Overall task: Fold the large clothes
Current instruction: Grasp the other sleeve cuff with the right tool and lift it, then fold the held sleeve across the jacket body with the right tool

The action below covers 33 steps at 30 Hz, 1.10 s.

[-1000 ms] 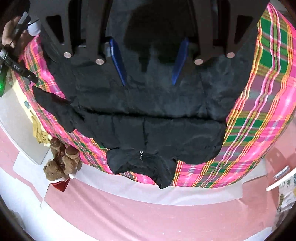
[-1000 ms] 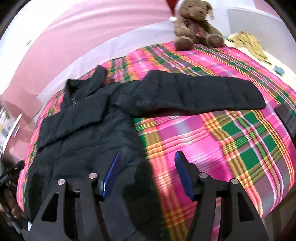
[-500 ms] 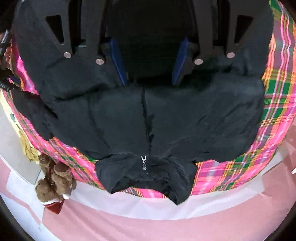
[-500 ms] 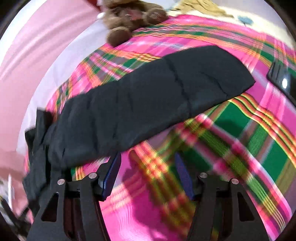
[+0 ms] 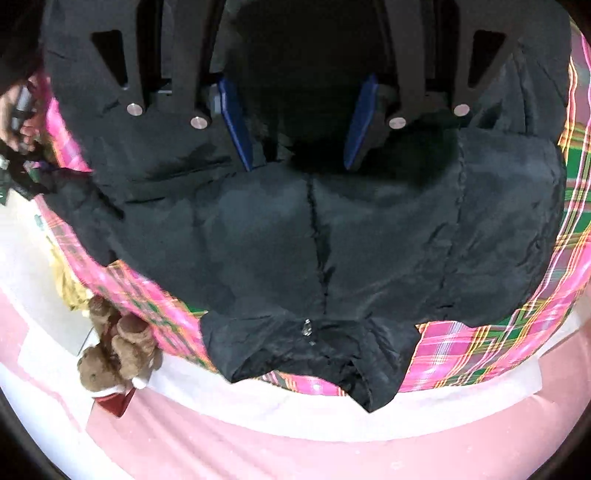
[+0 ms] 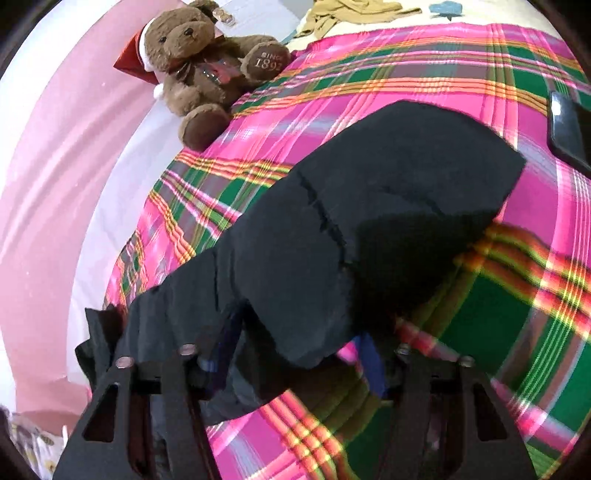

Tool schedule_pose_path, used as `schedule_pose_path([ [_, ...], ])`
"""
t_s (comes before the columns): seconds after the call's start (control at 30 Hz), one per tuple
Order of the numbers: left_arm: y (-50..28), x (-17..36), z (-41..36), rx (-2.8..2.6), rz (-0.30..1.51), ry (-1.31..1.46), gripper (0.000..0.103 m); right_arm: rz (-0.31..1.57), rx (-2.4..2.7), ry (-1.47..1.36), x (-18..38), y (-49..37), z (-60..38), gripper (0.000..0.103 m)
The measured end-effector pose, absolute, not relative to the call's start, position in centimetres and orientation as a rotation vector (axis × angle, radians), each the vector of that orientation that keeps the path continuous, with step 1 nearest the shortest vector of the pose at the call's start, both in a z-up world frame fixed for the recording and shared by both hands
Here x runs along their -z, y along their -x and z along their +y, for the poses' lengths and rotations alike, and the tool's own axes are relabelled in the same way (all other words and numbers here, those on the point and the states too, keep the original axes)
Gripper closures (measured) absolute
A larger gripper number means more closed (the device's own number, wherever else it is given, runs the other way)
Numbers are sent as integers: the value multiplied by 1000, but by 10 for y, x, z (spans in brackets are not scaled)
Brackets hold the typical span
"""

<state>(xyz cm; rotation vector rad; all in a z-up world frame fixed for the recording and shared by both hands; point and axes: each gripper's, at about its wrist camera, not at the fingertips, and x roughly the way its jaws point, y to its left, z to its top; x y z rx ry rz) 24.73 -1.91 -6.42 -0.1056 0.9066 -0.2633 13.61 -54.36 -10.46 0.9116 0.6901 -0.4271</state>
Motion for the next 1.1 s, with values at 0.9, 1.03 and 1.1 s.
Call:
schedule_pose_path([
  [0.9, -184, 3, 63, 164, 751, 189, 51, 559, -181, -387, -102, -203, -261, 93],
  [1.03, -178, 4, 87, 130, 739, 221, 51, 653, -245, -341, -66, -232, -212, 93],
  [1.1, -174, 4, 101, 110, 732, 240, 51, 708, -274, -317, -41, -246, -187, 93],
])
